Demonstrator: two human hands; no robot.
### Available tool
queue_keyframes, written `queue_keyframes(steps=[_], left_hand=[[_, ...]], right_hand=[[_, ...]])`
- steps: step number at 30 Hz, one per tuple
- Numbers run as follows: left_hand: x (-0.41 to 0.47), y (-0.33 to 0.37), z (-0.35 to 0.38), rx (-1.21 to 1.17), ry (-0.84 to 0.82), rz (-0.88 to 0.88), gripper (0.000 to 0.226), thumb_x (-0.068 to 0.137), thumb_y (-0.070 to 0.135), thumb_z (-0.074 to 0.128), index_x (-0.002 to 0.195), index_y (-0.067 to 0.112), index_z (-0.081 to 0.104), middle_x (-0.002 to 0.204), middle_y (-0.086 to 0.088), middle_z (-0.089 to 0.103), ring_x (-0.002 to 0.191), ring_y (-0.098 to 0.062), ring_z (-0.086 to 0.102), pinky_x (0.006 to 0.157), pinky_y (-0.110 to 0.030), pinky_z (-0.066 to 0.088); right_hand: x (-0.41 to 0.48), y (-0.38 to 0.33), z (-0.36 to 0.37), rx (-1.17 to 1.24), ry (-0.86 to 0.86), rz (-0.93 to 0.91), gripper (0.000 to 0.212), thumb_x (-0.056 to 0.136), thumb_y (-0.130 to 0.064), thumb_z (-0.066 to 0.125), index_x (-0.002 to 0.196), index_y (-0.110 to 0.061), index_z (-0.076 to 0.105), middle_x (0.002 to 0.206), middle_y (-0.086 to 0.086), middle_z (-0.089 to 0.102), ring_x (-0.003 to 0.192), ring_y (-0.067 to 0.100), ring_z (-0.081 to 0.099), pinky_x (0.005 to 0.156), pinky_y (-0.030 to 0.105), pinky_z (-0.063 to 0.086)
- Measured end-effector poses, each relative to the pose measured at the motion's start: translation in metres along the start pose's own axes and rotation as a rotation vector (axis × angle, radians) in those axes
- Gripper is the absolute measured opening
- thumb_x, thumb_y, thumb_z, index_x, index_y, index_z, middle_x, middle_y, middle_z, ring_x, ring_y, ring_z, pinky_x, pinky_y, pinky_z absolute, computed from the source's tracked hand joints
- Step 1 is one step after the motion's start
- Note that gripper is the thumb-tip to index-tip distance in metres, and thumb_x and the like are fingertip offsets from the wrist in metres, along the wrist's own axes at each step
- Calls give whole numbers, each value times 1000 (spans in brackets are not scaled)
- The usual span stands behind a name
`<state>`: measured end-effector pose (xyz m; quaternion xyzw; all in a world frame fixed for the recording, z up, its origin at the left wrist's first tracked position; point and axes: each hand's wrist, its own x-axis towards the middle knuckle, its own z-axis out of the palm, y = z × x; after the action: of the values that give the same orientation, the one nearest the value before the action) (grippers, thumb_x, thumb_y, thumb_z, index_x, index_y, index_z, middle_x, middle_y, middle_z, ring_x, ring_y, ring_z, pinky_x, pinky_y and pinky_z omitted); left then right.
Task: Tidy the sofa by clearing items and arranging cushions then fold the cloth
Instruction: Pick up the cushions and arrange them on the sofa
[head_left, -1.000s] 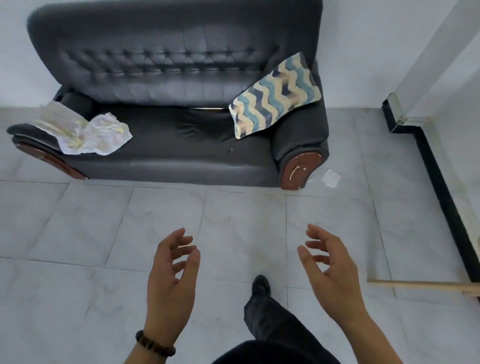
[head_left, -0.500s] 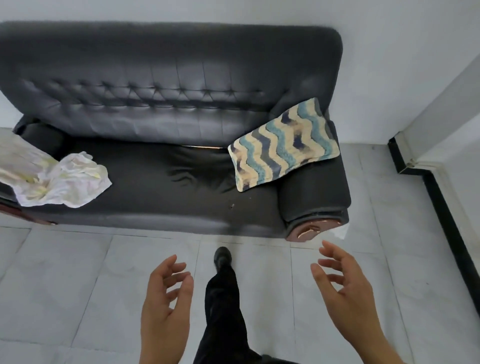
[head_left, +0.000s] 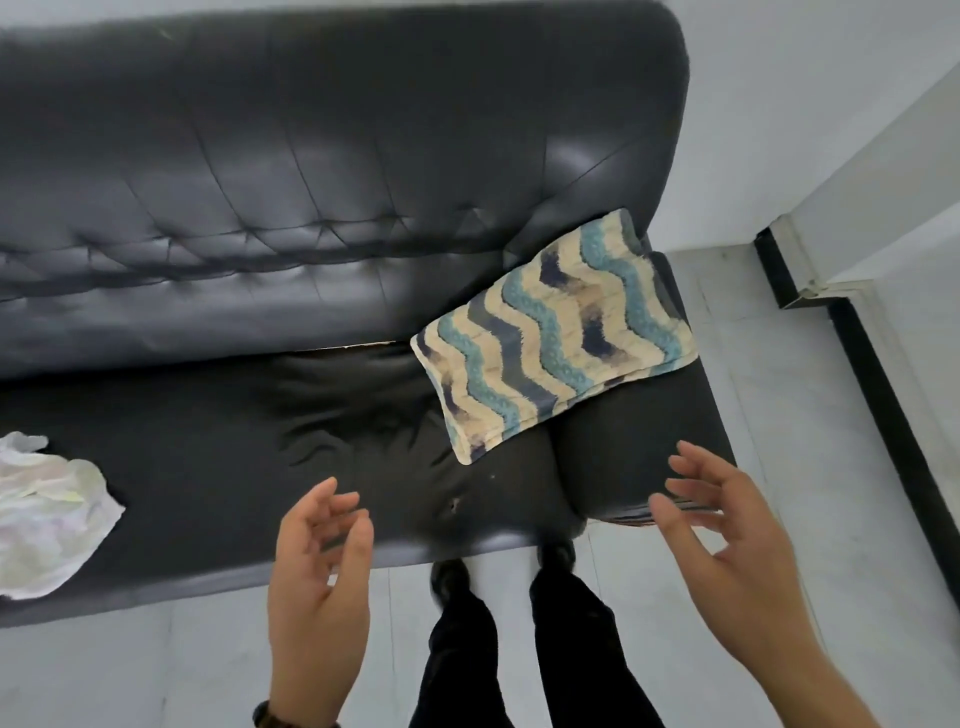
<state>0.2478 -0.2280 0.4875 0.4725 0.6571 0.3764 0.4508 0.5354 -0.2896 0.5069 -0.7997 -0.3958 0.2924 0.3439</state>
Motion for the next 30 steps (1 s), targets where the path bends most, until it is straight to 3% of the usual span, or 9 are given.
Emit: queue_keyframes(steps=[3,8,13,16,18,21,23,27,30], left_hand=[[55,-40,42,61,-6,-46,40,91,6,59,117,36,53,109,8,64,99,-3,61,81,-9,48],[161,-131,142,164,-23,-153,40,93,16,60,131,18,47,124,1,57,109,-5,57,79,-7,45],[263,-210,249,143,-51,-204,25,93,27,61,117,30,52,115,16,54,111,4,51,92,-20,40],[306,-257,299,185,-96,-301,60,89,46,60,139,19,43,141,1,47,131,-16,45,109,-36,38],[317,-279,318,206,-116,-417,64,89,46,63,141,14,45,141,-3,51,127,-18,50,108,-35,40],[319,-292,319,270,-20,-422,17,88,39,66,86,23,71,98,-3,73,96,-19,66,91,-35,53],[314,-286,307,168,18,-469,21,88,33,65,68,26,65,80,-1,71,82,-18,66,85,-38,56],[302,-244,264,-165,148,-602,14,97,22,54,91,15,64,80,-1,60,77,-13,59,74,-31,54],[296,-219,225,-250,196,-607,12,98,20,53,88,15,58,79,-2,55,77,-11,58,78,-31,55]], right_hand=[[64,31,36,-21,-51,42,48,82,-32,66,126,-36,50,117,-21,58,106,2,60,82,16,53],[197,111,102,-296,-105,-62,58,87,-30,70,139,-26,47,138,-1,45,126,14,46,99,35,46],[331,163,154,-551,-40,-115,82,90,-54,59,155,-25,18,162,15,6,149,37,3,118,57,10],[382,192,177,-602,46,-108,99,86,-71,48,158,-21,2,162,17,8,149,41,6,117,58,6],[391,211,188,-752,116,-99,102,86,-77,40,157,-11,7,154,21,26,140,42,26,113,55,16],[386,216,193,-792,150,-111,80,92,-65,46,142,-4,35,133,23,45,122,41,42,100,50,28],[383,203,190,-666,95,-109,57,92,-53,56,121,-5,47,117,19,55,110,39,51,92,51,37],[352,157,182,-305,-57,24,35,90,-44,66,102,-15,50,79,-5,53,84,20,51,73,34,39],[313,126,185,-157,-93,78,34,90,-41,67,101,-13,53,77,-13,52,71,8,51,63,30,39]])
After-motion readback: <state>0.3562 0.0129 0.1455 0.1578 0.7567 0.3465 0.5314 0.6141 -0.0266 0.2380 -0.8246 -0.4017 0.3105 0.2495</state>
